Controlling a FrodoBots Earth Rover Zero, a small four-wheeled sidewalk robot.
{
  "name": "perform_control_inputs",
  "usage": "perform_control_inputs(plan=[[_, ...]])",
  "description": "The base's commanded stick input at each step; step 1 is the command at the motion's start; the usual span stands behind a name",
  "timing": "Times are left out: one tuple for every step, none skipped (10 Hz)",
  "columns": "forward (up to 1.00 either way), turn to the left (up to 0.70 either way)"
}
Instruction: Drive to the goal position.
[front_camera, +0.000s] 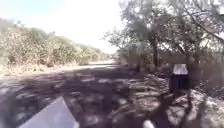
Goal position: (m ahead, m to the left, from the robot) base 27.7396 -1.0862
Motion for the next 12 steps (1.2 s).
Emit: perform_control_inputs(plan=[[0.50,-0.10],[0.50,0.00],[0.50,0.00],[0.50,0.00],[0.50,0.00],[0.50,0.00],[0.50,0.00],[0.50,0.00],[0.50,0.00],[0.50,0.00],[0.50,0.00],[0.50,0.00]])
